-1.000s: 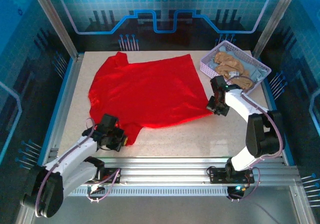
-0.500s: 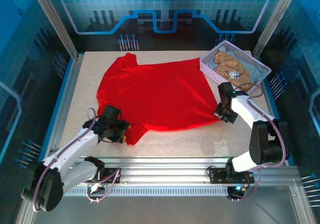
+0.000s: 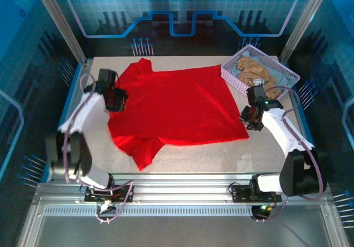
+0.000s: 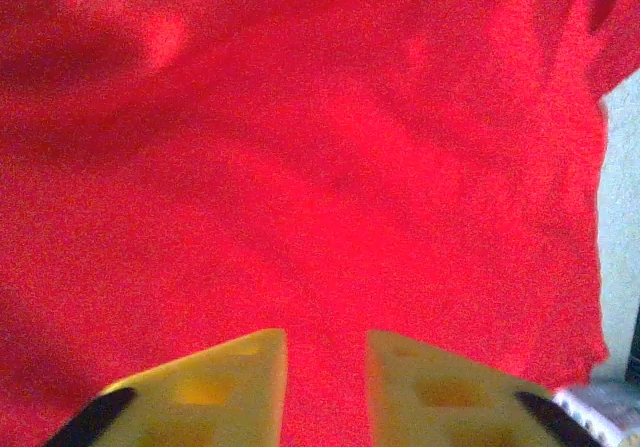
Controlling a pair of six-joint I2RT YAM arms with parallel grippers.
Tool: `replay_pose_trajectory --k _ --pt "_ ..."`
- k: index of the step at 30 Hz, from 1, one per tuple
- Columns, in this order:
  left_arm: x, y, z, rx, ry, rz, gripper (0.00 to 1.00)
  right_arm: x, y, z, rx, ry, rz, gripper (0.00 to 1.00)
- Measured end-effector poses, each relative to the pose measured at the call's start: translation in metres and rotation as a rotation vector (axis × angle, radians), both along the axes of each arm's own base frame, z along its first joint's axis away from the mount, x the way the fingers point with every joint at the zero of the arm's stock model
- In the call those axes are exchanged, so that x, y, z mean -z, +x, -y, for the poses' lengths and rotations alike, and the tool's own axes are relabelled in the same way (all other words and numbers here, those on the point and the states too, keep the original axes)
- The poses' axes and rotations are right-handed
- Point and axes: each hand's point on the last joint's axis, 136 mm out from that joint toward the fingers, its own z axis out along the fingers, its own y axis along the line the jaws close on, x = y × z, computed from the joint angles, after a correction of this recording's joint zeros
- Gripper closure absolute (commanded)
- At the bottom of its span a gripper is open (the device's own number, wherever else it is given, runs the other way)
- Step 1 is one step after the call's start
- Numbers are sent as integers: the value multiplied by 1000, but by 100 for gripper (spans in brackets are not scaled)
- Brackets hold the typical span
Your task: Fold and stack the t-shirts
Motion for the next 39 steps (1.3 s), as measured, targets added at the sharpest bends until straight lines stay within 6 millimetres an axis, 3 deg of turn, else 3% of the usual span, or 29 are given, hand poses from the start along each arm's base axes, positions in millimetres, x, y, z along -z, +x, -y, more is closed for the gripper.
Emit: replay_pose_trajectory --k 3,7,10,12,15,17,20,26,29,31,33,39 --pt "16 69 -21 -8 -1 33 86 -6 15 -23 -88 59 62 68" --pt "41 143 -43 4 22 76 90 -16 27 -54 -195 110 111 68" --pt "61 183 -52 17 37 99 90 -25 34 -67 -236 131 144 68" --pt "79 197 -54 17 35 92 90 -29 36 -70 -243 138 156 68" --pt "111 187 -54 13 22 11 90 -29 36 -71 -245 140 157 68" --pt "110 183 -58 3 28 3 90 -30 36 -72 -249 146 156 68" --pt "115 154 -70 -32 27 -52 90 -28 37 -75 -247 153 148 68" --pt "117 77 -123 -170 6 -152 89 -18 54 -89 -272 170 112 67" --pt "115 63 -148 -220 20 -160 79 -7 66 -103 -307 173 78 67" --pt "111 62 -150 -217 36 -156 70 4 72 -111 -326 172 49 67" --pt "104 67 -141 -187 52 -141 66 14 80 -117 -338 171 21 66" --pt "65 111 -106 -97 61 -22 62 33 120 -131 -367 167 -2 66"
